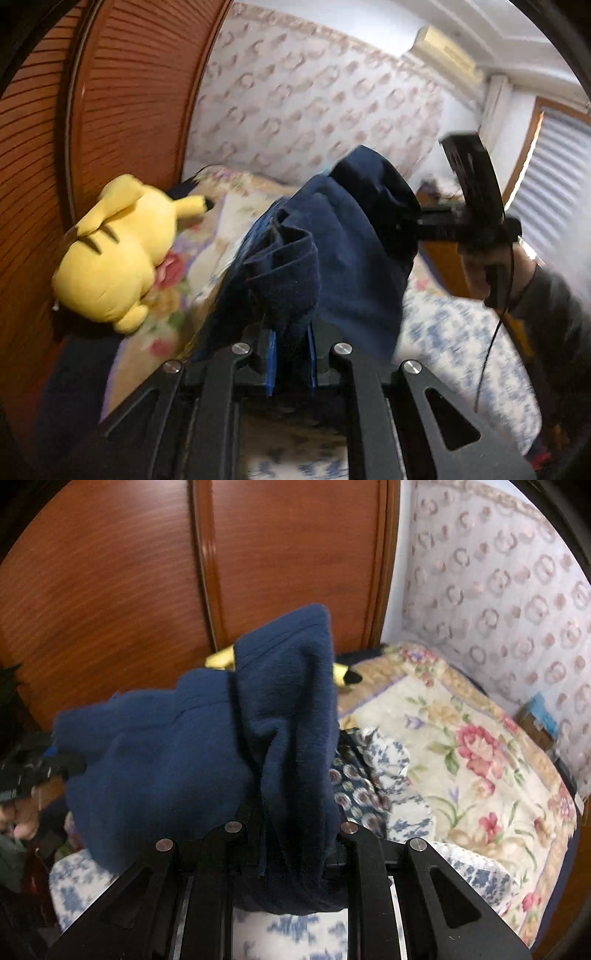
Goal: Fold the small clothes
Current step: 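Carry the bundle with both grippers toward the yellow plush toy, then lower the bundle onto the patterned pillow and open both grippers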
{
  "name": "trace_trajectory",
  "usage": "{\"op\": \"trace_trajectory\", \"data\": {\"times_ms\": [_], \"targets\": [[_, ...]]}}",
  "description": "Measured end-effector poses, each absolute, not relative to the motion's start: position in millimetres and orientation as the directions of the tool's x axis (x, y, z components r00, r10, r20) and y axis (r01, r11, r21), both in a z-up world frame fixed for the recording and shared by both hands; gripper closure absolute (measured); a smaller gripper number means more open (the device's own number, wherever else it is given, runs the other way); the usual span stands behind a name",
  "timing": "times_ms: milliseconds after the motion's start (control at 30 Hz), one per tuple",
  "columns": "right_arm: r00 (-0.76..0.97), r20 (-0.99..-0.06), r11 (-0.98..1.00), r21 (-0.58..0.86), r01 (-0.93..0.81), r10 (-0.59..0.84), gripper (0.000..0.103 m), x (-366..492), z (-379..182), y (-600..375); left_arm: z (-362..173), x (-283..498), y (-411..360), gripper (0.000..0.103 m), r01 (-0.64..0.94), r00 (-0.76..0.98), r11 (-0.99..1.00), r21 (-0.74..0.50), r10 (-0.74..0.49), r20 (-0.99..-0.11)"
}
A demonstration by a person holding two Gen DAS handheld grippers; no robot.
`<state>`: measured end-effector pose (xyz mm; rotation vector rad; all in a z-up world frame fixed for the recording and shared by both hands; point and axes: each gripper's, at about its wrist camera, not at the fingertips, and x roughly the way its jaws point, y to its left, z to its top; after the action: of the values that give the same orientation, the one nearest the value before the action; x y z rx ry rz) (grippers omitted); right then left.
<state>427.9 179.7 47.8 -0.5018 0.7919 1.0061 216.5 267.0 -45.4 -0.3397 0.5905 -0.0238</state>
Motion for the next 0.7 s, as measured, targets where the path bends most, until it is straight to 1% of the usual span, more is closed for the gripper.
{"op": "trace_trajectory", "data": {"times_ms": [67, 100, 133, 200, 233, 300, 367, 433, 467, 500, 533, 567, 600, 700], "targets": [[0.316, -0.792, 0.477, -0.036, -0.878, 0.522, 0.084, 432.8, 33.0, 192.4, -51.9, 216.8, 266.0, 0.092, -0.088, 0.827, 0.948, -0.306, -0.102, -0.553], [0.330, -0.788, 0.490, -0.042, -0.871, 0.519, 0.080, 435.9, 30.3, 192.9, -52.9, 215.9, 265.0, 0.091, -0.093, 0.825, 0.949, -0.301, -0.096, -0.557], [0.347, -0.776, 0.510, -0.039, -0.859, 0.526, 0.070, 439.0, 30.0, 193.9, -54.4, 215.1, 265.4, 0.091, -0.100, 0.822, 0.951, -0.293, -0.087, -0.563], [0.382, -0.756, 0.548, -0.037, -0.836, 0.532, 0.058, 441.8, 33.5, 188.7, -55.4, 213.6, 264.6, 0.089, -0.110, 0.819, 0.954, -0.278, -0.072, -0.569], [0.397, -0.746, 0.565, -0.034, -0.824, 0.534, 0.056, 441.8, 36.0, 186.1, -50.7, 210.5, 263.9, 0.087, -0.113, 0.818, 0.955, -0.273, -0.067, -0.571], [0.443, -0.716, 0.590, -0.053, -0.806, 0.540, 0.056, 437.1, 42.2, 181.8, -46.3, 203.8, 261.8, 0.086, -0.114, 0.821, 0.958, -0.261, -0.057, -0.569], [0.484, -0.679, 0.608, -0.069, -0.791, 0.552, 0.055, 430.9, 49.6, 173.2, -41.1, 200.9, 257.3, 0.082, -0.119, 0.823, 0.965, -0.233, -0.035, -0.567], [0.520, -0.642, 0.633, -0.068, -0.771, 0.564, 0.050, 422.5, 56.5, 162.7, -35.6, 197.5, 253.0, 0.071, -0.123, 0.830, 0.971, -0.207, -0.013, -0.557], [0.532, -0.623, 0.641, -0.062, -0.765, 0.574, 0.049, 419.7, 60.3, 158.9, -31.9, 195.2, 251.6, 0.067, -0.122, 0.834, 0.973, -0.197, -0.007, -0.552], [0.537, -0.610, 0.644, -0.055, -0.763, 0.583, 0.048, 416.3, 64.2, 157.3, -29.9, 194.2, 250.1, 0.058, -0.123, 0.835, 0.974, -0.190, -0.002, -0.551], [0.536, -0.602, 0.644, -0.047, -0.763, 0.592, 0.046, 414.2, 65.1, 154.5, -27.2, 192.4, 248.1, 0.051, -0.124, 0.838, 0.976, -0.178, 0.007, -0.546], [0.531, -0.601, 0.643, -0.038, -0.765, 0.597, 0.045, 411.3, 65.5, 151.0, -23.4, 189.1, 245.0, 0.047, -0.124, 0.845, 0.978, -0.165, 0.017, -0.534], [0.534, -0.600, 0.646, -0.036, -0.762, 0.596, 0.045, 408.2, 67.4, 147.6, -20.1, 186.7, 242.7, 0.039, -0.125, 0.850, 0.980, -0.157, 0.024, -0.526], [0.533, -0.595, 0.649, -0.025, -0.761, 0.602, 0.045, 399.1, 67.0, 138.8, -11.6, 180.2, 230.2, 0.039, -0.117, 0.858, 0.985, -0.129, 0.035, -0.512]]}}
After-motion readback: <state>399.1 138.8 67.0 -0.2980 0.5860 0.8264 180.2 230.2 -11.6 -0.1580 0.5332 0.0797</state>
